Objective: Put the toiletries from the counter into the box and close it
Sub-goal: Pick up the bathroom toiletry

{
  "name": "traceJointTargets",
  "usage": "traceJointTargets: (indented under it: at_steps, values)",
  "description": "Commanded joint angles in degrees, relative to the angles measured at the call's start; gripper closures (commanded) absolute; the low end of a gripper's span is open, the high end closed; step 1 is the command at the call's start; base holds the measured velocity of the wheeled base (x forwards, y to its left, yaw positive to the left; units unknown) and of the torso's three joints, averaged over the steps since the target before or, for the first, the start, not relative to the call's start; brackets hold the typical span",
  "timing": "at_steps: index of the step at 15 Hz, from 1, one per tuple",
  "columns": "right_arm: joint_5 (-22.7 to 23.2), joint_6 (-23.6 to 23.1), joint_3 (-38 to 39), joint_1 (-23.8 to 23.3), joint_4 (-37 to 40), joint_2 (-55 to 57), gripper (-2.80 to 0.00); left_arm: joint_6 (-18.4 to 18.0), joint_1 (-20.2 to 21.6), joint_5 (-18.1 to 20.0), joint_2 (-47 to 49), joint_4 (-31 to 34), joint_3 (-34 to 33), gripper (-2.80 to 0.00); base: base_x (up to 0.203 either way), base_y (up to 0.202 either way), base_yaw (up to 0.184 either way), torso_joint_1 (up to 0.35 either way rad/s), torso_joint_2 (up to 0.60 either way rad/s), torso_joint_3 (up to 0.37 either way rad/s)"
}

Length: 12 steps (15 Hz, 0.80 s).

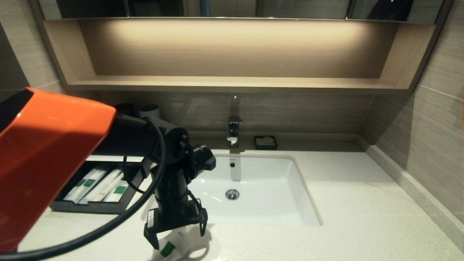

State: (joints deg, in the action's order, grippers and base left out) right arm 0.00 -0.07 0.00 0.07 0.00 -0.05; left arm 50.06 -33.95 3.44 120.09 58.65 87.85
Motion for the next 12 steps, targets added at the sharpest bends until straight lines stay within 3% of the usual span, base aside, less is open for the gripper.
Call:
traceJointTargets:
  at_steps: [1, 12]
  values:
    - [0.00, -0.01, 0.09, 0.01, 0.00, 0.05, 0.00, 0.31, 0.03, -0.01, 0.06, 0.33, 0.04, -2.80, 0.000, 0.000, 0.000, 0.000, 0.00, 0.000]
    - [0.00, -0.01, 0.09, 0.01, -0.01, 0.05, 0.00, 0.57, 0.90, 0.34, -0.43, -1.87, -0.48, -2.80, 0.000, 0.000, 0.000, 0.000, 0.00, 0.000]
